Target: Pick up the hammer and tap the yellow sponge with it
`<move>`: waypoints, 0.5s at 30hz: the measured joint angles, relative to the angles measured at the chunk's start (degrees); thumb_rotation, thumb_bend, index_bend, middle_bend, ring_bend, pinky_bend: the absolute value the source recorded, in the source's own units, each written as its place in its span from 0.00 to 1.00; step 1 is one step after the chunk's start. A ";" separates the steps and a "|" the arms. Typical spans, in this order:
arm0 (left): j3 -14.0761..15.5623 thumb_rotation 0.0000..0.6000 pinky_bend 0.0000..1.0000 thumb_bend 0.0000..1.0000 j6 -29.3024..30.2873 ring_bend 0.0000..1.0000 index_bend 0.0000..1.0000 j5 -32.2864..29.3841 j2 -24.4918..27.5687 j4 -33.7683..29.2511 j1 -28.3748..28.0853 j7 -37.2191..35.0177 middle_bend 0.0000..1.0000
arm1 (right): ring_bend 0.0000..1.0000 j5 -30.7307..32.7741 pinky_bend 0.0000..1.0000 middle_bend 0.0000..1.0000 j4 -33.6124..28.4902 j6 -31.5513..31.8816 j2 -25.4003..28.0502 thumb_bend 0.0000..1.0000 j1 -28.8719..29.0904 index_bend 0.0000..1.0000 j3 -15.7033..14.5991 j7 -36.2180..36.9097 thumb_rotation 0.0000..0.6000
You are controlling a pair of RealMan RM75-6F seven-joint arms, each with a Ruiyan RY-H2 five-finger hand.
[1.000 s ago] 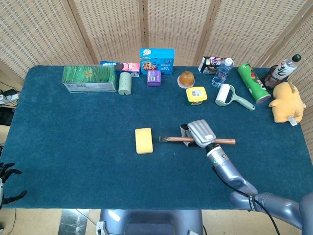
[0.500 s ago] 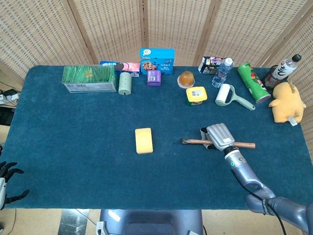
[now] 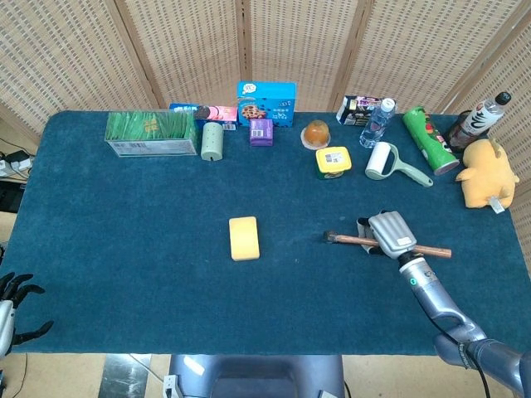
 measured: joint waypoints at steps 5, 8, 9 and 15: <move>0.09 1.00 0.08 0.14 0.18 0.08 0.37 -0.03 0.13 -0.31 0.12 0.33 0.19 | 0.41 -0.81 0.30 0.41 1.55 0.17 -0.40 0.27 -0.36 0.26 -0.50 2.90 1.00; 0.07 1.00 0.08 0.14 0.28 0.08 0.37 0.02 0.15 -0.47 0.08 0.47 0.19 | 0.34 -1.69 0.25 0.31 2.18 0.74 -0.48 0.18 -0.55 0.17 -0.75 5.31 1.00; 0.07 1.00 0.08 0.14 0.29 0.08 0.37 0.04 0.16 -0.51 0.06 0.50 0.19 | 0.32 -1.99 0.24 0.29 2.32 1.07 -0.49 0.16 -0.60 0.15 -0.78 5.98 1.00; 0.09 1.00 0.08 0.14 0.29 0.08 0.37 -0.08 0.18 -0.54 0.08 0.55 0.19 | 0.29 -2.70 0.22 0.25 2.54 3.11 -0.61 0.10 -1.05 0.10 -0.31 8.04 1.00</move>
